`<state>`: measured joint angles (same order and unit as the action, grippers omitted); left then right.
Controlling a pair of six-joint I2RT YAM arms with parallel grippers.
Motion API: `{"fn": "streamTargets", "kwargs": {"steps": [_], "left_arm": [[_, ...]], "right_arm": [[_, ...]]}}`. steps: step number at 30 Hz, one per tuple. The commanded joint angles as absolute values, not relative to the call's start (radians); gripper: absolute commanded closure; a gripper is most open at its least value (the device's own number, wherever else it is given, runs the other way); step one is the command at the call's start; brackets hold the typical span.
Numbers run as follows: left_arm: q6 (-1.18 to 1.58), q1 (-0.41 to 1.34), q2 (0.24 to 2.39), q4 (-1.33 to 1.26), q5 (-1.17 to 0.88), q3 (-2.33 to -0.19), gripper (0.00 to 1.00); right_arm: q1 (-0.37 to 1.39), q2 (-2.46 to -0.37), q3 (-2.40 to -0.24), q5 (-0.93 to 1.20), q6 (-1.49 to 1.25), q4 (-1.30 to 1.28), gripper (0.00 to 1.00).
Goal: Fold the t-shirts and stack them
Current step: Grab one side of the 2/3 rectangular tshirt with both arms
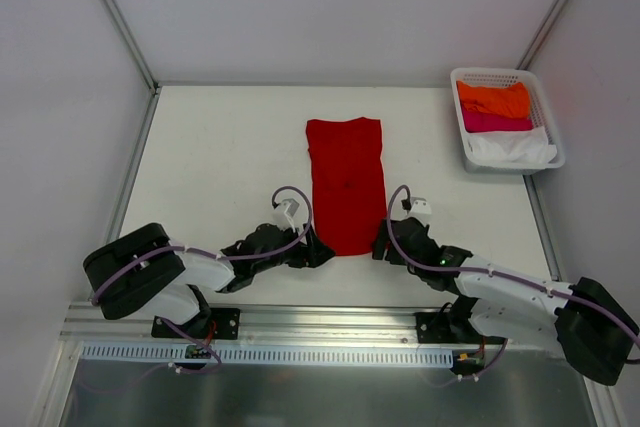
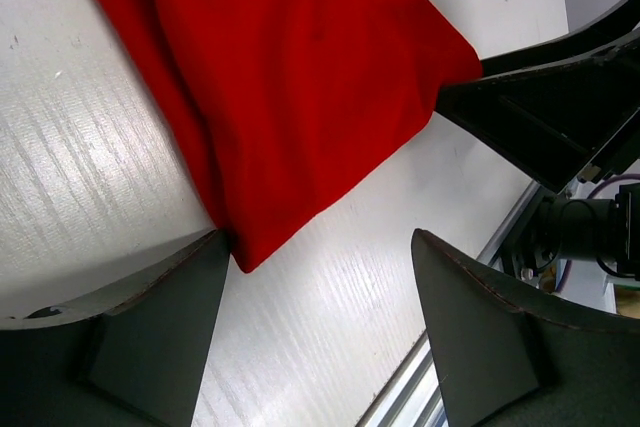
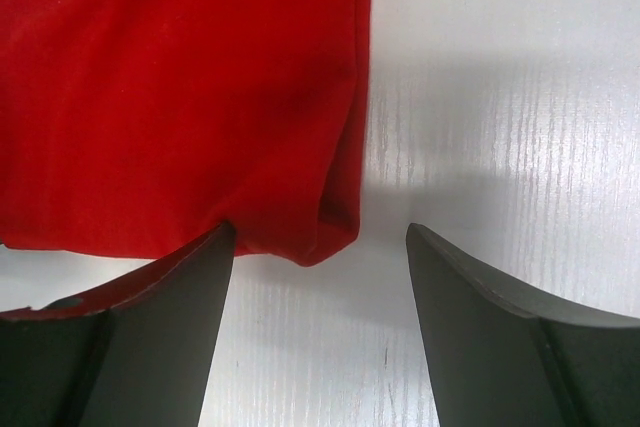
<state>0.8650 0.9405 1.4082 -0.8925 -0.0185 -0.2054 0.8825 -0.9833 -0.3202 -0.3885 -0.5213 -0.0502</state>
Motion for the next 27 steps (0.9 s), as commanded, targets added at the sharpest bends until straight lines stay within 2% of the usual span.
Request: {"fn": "streamTargets", "kwargs": {"steps": [1, 6, 7, 10, 11, 13, 15, 17, 18, 20, 21, 22, 25, 27], "left_arm": [[0.838, 0.933, 1.393, -0.838, -0.017, -0.227, 0.25], [0.838, 0.933, 1.410, -0.845, -0.018, -0.232, 0.26], [0.838, 0.933, 1.411, -0.847, -0.020, -0.232, 0.29], [0.839, 0.933, 1.416, -0.848, -0.020, -0.232, 0.37], [0.839, 0.933, 1.416, -0.847, -0.018, -0.232, 0.43], [0.836, 0.933, 1.417, -0.841, -0.018, -0.235, 0.47], [0.834, 0.931, 1.422, -0.833, -0.017, -0.241, 0.60], [0.831, 0.930, 1.431, -0.825, -0.018, -0.250, 0.67], [0.831, 0.930, 1.434, -0.824, -0.018, -0.253, 0.75], [0.833, 0.930, 1.445, -0.822, -0.020, -0.258, 0.85], [0.834, 0.928, 1.448, -0.822, -0.021, -0.259, 0.94], [0.836, 0.928, 1.454, -0.821, -0.023, -0.261, 0.99], [0.839, 0.928, 1.453, -0.810, -0.029, -0.264, 1.00], [0.842, 0.928, 1.442, -0.795, -0.034, -0.258, 1.00]], "right_arm": [[0.887, -0.992, -0.333, -0.400, -0.532, -0.009, 0.27], [0.888, -1.011, -0.333, -0.405, -0.529, 0.020, 0.27], [0.888, -1.012, -0.336, -0.405, -0.529, 0.020, 0.27], [0.888, -1.017, -0.339, -0.405, -0.525, 0.025, 0.37], [0.888, -1.020, -0.339, -0.408, -0.526, 0.025, 0.47], [0.888, -1.034, -0.341, -0.408, -0.526, 0.025, 0.60], [0.888, -1.046, -0.339, -0.403, -0.526, 0.037, 0.67], [0.888, -1.065, -0.339, -0.399, -0.526, 0.046, 0.72], [0.888, -1.071, -0.341, -0.391, -0.526, 0.051, 0.72], [0.888, -1.086, -0.342, -0.385, -0.525, 0.058, 0.79], [0.888, -1.089, -0.344, -0.377, -0.525, 0.060, 0.81], [0.888, -1.092, -0.344, -0.374, -0.525, 0.061, 0.86], [0.890, -1.095, -0.347, -0.357, -0.523, 0.057, 0.98], [0.900, -1.085, -0.347, -0.362, -0.522, 0.037, 0.99]]}}
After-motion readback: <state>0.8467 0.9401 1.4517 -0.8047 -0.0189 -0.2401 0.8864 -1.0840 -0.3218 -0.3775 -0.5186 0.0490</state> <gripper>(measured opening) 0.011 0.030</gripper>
